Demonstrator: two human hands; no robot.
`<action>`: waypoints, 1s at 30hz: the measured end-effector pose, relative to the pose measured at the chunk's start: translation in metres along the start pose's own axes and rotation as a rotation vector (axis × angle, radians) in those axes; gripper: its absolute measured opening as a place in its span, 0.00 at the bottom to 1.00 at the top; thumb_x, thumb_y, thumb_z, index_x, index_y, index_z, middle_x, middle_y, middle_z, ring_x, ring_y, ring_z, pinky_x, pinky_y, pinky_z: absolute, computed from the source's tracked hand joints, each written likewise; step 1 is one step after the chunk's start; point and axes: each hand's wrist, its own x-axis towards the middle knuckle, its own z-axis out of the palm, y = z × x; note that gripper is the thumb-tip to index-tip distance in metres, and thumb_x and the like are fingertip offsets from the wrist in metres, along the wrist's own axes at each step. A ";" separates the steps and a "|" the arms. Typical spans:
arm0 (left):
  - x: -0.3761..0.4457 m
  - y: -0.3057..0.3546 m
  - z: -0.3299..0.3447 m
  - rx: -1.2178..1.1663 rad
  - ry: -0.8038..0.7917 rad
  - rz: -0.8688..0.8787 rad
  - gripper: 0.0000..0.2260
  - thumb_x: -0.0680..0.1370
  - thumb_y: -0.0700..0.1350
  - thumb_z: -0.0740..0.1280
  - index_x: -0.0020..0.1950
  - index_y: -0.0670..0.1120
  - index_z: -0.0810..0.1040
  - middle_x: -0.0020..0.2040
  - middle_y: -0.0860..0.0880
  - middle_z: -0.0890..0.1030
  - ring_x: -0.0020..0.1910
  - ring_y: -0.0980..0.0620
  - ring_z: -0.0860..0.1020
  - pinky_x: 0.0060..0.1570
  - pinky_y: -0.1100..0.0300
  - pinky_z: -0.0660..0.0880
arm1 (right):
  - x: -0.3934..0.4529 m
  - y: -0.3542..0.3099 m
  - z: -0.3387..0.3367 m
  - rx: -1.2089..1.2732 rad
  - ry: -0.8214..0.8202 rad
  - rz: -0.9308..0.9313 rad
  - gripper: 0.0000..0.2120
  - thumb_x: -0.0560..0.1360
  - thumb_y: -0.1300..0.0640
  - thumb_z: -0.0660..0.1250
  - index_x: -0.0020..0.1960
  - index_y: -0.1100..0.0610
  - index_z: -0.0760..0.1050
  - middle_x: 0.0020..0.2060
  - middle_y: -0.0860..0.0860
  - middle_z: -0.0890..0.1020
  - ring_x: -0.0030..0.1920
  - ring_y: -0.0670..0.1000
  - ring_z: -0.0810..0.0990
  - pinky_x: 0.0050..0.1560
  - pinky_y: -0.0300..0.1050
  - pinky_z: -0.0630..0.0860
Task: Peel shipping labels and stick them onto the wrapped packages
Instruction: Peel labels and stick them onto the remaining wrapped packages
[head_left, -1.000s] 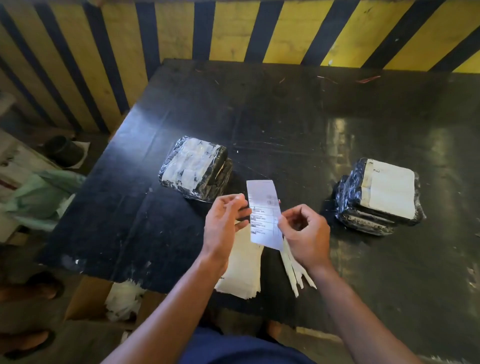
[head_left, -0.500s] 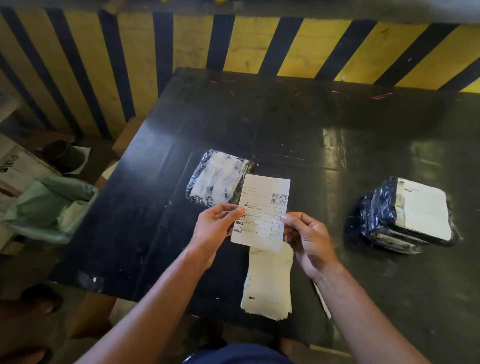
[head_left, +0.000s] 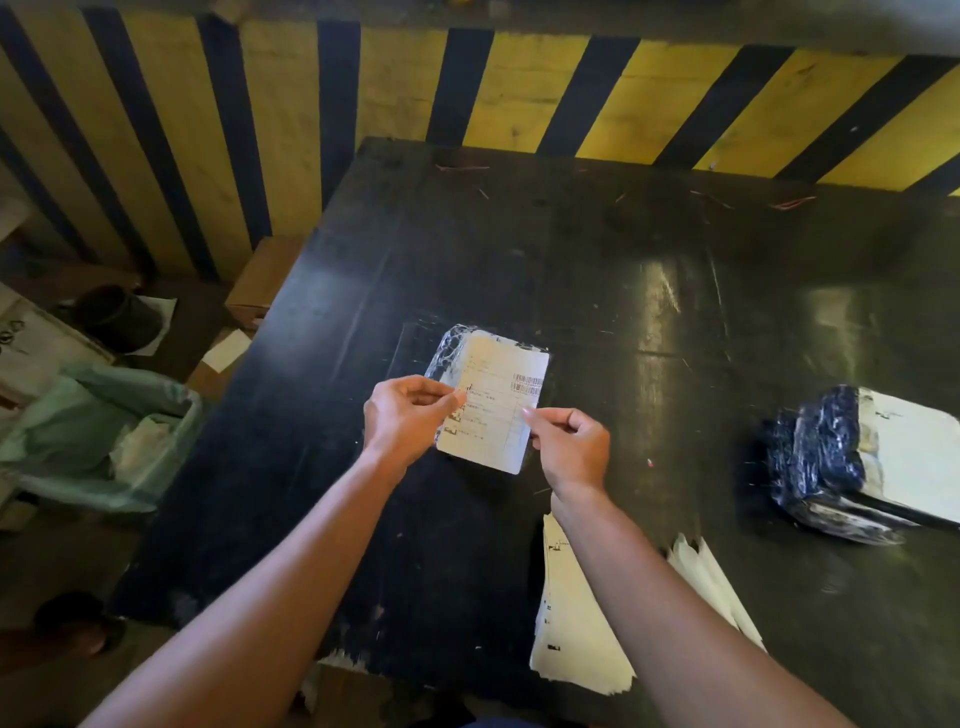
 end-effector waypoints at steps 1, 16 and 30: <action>0.008 0.001 0.000 0.017 0.004 -0.006 0.07 0.73 0.50 0.82 0.47 0.50 0.88 0.42 0.54 0.88 0.40 0.59 0.86 0.30 0.68 0.78 | 0.005 -0.001 0.006 -0.012 0.014 0.007 0.06 0.75 0.57 0.79 0.44 0.58 0.83 0.42 0.50 0.87 0.41 0.48 0.83 0.38 0.38 0.76; 0.064 0.004 0.012 0.229 0.050 -0.039 0.09 0.74 0.57 0.79 0.42 0.53 0.86 0.39 0.56 0.86 0.40 0.57 0.85 0.43 0.54 0.86 | 0.035 -0.006 0.046 -0.173 0.159 0.046 0.07 0.75 0.53 0.78 0.44 0.55 0.82 0.44 0.49 0.87 0.43 0.48 0.85 0.35 0.42 0.78; 0.068 0.001 0.013 0.348 0.035 -0.020 0.10 0.73 0.57 0.80 0.45 0.52 0.85 0.41 0.56 0.84 0.42 0.57 0.82 0.36 0.62 0.75 | 0.039 -0.001 0.054 -0.321 0.236 0.017 0.08 0.72 0.54 0.77 0.36 0.50 0.81 0.41 0.45 0.85 0.38 0.46 0.82 0.33 0.41 0.73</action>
